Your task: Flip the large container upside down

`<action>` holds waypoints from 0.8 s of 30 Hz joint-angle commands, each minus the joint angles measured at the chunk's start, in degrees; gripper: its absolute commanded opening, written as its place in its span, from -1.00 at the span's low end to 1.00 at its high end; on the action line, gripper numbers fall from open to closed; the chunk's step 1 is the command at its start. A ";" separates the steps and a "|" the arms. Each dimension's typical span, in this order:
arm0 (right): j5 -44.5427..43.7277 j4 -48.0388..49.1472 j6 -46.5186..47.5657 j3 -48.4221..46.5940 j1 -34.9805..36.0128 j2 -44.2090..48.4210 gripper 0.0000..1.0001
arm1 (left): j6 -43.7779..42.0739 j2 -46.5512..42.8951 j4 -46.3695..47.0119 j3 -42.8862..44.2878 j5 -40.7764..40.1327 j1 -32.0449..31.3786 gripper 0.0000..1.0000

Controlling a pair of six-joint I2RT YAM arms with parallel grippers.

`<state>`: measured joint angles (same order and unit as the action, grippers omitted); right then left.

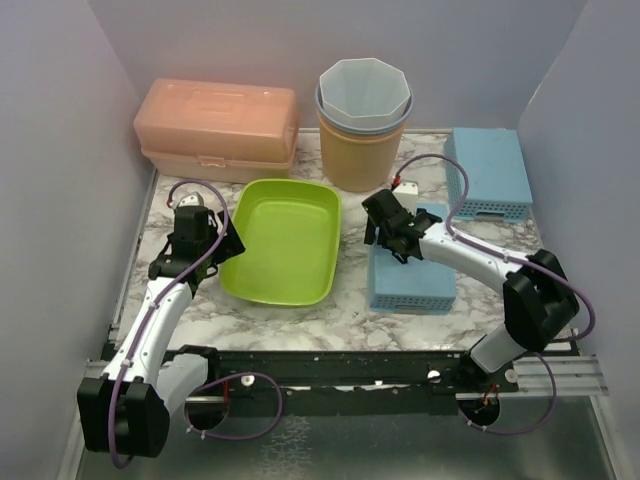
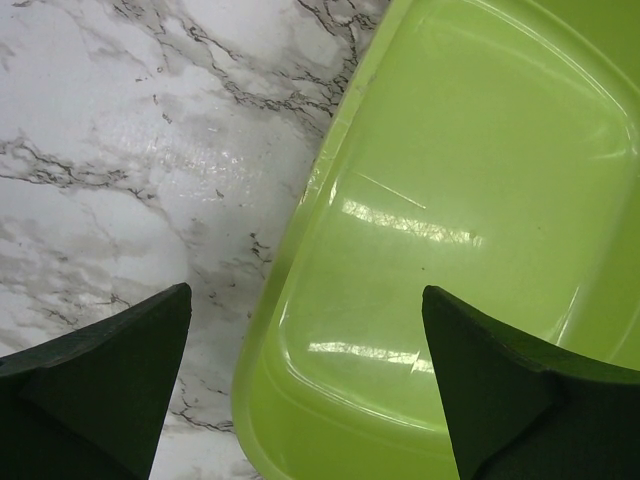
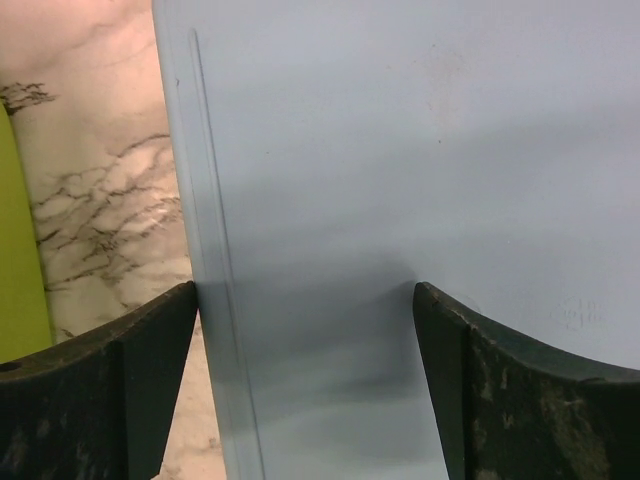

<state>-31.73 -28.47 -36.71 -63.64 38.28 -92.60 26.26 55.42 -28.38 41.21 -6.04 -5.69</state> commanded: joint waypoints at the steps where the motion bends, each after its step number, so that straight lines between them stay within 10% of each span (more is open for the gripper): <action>1: 3.98 -9.50 -11.43 8.05 -0.05 3.82 0.71 | -0.38 0.26 0.61 -1.04 0.13 0.33 0.98; 17: 6.99 -7.26 4.51 8.43 0.65 19.83 0.68 | -0.30 -0.63 0.61 -1.13 0.70 0.33 0.98; 24: 0.98 -10.87 -2.99 0.91 10.44 10.50 0.65 | -0.25 -0.83 0.61 -1.10 0.51 0.42 0.98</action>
<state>-27.88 -36.16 -35.92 -59.00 44.14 -75.90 26.28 55.51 -28.38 40.77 -6.00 -5.69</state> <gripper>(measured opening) 0.832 0.987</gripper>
